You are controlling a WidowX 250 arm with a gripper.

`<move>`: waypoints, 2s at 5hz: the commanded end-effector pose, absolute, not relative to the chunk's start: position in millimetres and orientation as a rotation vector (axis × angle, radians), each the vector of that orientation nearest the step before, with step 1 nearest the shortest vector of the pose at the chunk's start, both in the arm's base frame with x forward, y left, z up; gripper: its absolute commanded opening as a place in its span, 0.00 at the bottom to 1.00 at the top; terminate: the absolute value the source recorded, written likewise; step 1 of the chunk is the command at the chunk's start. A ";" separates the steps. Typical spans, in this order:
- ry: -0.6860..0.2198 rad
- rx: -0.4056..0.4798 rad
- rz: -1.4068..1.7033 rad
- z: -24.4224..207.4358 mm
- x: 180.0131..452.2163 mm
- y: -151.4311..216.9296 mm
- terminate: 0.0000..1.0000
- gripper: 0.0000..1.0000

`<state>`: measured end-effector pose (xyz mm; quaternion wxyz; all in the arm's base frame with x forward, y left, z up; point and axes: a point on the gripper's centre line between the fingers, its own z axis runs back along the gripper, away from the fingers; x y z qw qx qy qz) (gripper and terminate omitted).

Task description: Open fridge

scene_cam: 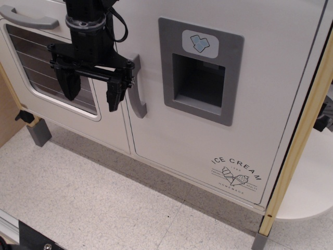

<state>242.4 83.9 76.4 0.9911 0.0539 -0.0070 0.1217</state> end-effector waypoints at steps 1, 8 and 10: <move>-0.014 0.108 0.244 76.4 242.4 83.9 0.00 1.00; -0.375 0.067 0.041 48.2 326.3 109.9 0.00 1.00; -0.416 0.077 0.010 48.4 327.1 93.1 0.00 1.00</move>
